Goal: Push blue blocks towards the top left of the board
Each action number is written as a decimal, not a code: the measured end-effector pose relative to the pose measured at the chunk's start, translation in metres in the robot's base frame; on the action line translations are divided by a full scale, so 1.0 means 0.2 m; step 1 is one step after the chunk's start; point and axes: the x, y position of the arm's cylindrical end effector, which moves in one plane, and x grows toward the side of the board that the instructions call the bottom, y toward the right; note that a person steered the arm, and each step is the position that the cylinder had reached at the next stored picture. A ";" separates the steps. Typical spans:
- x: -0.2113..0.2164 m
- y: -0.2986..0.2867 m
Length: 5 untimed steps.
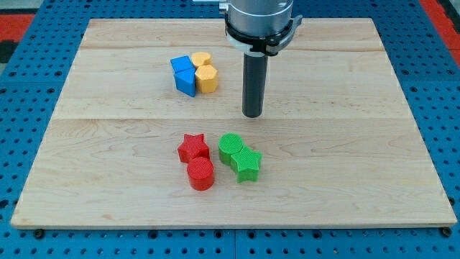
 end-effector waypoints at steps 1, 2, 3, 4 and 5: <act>-0.01 -0.25; -0.14 -0.40; -0.22 -0.51; -0.33 -0.52; -0.43 -0.57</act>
